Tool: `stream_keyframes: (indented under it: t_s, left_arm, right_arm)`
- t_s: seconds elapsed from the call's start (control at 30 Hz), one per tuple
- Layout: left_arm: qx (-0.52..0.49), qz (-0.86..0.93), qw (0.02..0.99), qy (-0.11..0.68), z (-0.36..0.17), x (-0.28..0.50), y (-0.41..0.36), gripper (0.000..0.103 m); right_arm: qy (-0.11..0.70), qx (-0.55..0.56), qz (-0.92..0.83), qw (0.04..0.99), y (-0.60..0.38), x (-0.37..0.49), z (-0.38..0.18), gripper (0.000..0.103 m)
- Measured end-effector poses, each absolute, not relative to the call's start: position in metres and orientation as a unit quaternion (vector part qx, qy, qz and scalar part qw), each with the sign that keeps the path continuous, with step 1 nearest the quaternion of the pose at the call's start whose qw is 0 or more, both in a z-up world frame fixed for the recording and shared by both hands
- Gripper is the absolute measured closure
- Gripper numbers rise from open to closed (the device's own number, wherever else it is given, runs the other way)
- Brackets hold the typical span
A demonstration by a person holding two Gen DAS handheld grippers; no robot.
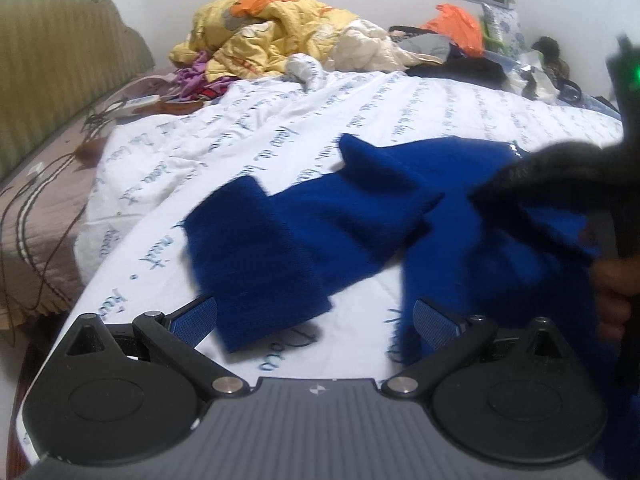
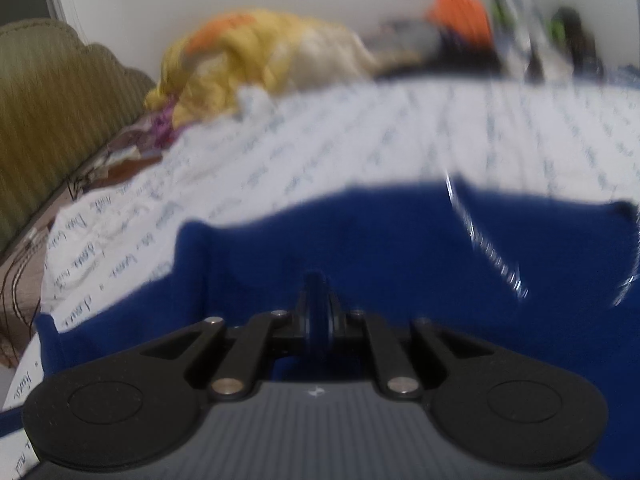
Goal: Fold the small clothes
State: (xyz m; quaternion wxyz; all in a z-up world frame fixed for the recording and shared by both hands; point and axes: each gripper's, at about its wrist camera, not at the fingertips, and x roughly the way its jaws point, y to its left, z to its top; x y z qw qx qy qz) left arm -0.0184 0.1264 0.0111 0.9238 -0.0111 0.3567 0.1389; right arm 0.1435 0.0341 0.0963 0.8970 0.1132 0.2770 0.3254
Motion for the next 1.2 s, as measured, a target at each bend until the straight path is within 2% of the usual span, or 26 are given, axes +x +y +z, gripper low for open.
stream_keyframes:
  t_s: [0.1, 0.2, 0.23, 0.27, 0.33, 0.47, 0.6, 0.73, 1.0, 1.03, 1.07, 1.13, 1.2]
  left_arm:
    - [-0.021, 0.152, 0.923, 0.352, 0.014, -0.024, 0.139, 0.000]
    - [-0.030, 0.165, 0.922, 0.348, 0.016, -0.028, 0.151, 0.000]
    - [-0.033, 0.169, 0.922, 0.347, 0.016, -0.029, 0.156, 0.000]
    - [-0.037, 0.172, 0.922, 0.345, 0.017, -0.030, 0.161, 0.000]
    - [-0.040, 0.179, 0.921, 0.344, 0.019, -0.031, 0.169, 0.000]
    - [-0.060, 0.185, 0.919, 0.342, 0.023, -0.028, 0.191, 0.000]
    - [-0.134, 0.180, 0.911, 0.347, 0.027, -0.024, 0.225, 0.000]
    - [-0.183, 0.215, 0.902, 0.327, 0.034, -0.029, 0.253, 0.000]
    - [-0.185, 0.245, 0.897, 0.317, 0.042, -0.036, 0.253, 0.000]
    - [-0.181, 0.244, 0.898, 0.318, 0.043, -0.035, 0.252, 0.000]
    - [-0.178, 0.243, 0.899, 0.317, 0.044, -0.035, 0.250, 0.000]
    - [-0.174, 0.243, 0.901, 0.316, 0.045, -0.035, 0.247, 0.000]
    - [-0.170, 0.245, 0.901, 0.314, 0.046, -0.035, 0.246, 0.000]
  right_arm:
    - [0.280, 0.120, 0.331, 0.893, 0.032, 0.144, 0.094, 0.091]
    - [0.278, 0.110, 0.340, 0.891, 0.034, 0.141, 0.097, 0.077]
    - [0.276, 0.107, 0.341, 0.892, 0.035, 0.138, 0.098, 0.064]
    - [0.272, 0.103, 0.342, 0.894, 0.035, 0.135, 0.100, 0.046]
    - [0.257, 0.095, 0.342, 0.899, 0.036, 0.128, 0.102, 0.033]
    - [0.256, 0.097, 0.332, 0.903, 0.032, 0.121, 0.104, 0.033]
    - [0.245, 0.129, 0.350, 0.895, 0.021, 0.112, 0.109, 0.033]
    - [0.232, 0.130, 0.443, 0.856, 0.027, 0.094, 0.115, 0.033]
    - [0.293, 0.072, 0.557, 0.774, 0.108, 0.067, 0.101, 0.033]
    - [0.290, 0.064, 0.555, 0.777, 0.115, 0.064, 0.100, 0.044]
    - [0.282, 0.058, 0.550, 0.784, 0.119, 0.060, 0.100, 0.066]
    - [0.287, 0.069, 0.547, 0.783, 0.119, 0.062, 0.102, 0.087]
    - [0.280, 0.093, 0.545, 0.785, 0.109, 0.065, 0.107, 0.091]
